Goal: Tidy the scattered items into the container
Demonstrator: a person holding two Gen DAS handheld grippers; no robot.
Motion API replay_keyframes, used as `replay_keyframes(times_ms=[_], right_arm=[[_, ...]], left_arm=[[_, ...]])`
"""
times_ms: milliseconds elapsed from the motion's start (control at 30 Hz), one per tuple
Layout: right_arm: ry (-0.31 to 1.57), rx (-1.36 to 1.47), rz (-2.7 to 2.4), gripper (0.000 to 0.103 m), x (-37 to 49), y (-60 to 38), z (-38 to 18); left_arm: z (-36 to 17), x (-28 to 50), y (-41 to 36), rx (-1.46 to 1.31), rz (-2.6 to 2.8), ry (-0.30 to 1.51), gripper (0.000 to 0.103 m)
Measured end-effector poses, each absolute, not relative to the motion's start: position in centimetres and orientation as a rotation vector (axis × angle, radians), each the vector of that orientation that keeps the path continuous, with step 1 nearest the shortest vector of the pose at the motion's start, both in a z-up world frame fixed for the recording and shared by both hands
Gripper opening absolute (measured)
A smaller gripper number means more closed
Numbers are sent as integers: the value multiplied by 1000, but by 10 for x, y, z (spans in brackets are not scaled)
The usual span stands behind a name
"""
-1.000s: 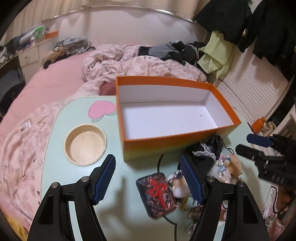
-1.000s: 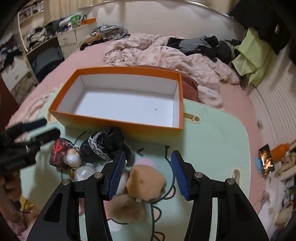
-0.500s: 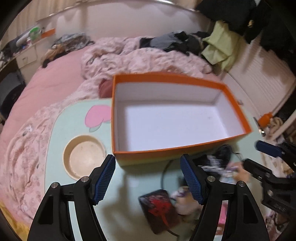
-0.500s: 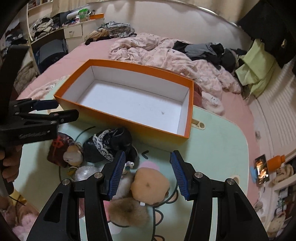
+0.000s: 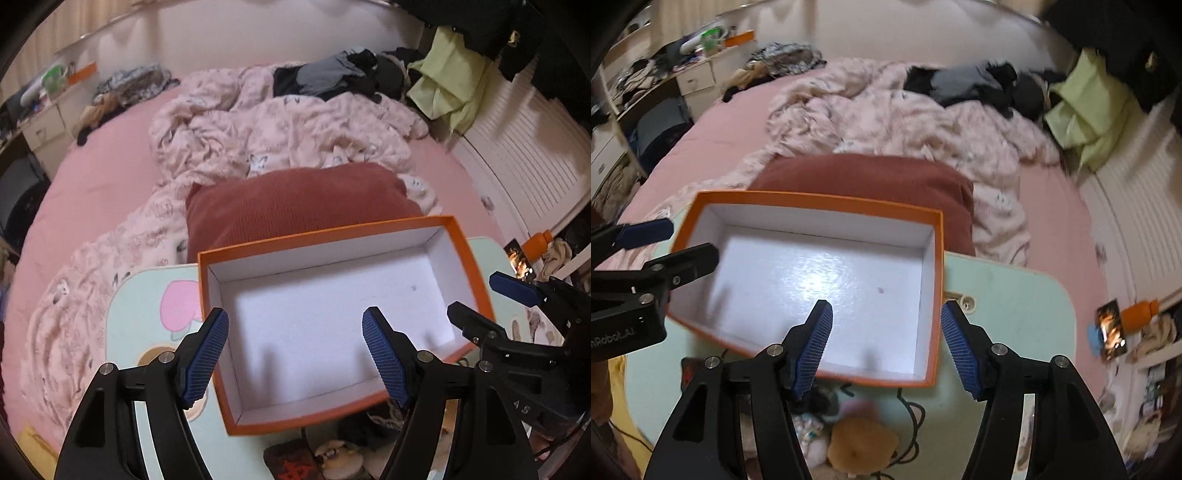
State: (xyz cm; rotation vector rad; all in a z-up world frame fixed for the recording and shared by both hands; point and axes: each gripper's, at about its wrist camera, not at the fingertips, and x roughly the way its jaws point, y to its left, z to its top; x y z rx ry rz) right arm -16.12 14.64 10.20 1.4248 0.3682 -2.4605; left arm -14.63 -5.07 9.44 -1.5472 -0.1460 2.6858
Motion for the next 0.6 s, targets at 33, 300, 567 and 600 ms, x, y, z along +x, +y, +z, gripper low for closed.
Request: replay_keyframes(times_ms=[33, 300, 567, 600], right_arm=[[359, 1443, -2452, 62, -165, 148, 97], [335, 1456, -2453, 62, -166, 153, 91], [221, 1153, -2497, 62, -94, 165, 136], [213, 1118, -2483, 62, -80, 167, 137]], left_arm=[[91, -147, -50, -1556, 2678, -148, 75], [92, -138, -54, -1512, 2703, -182, 75], [125, -42, -59, -1196, 2776, -152, 77], [119, -26, -59, -1190, 2761, -144, 78]])
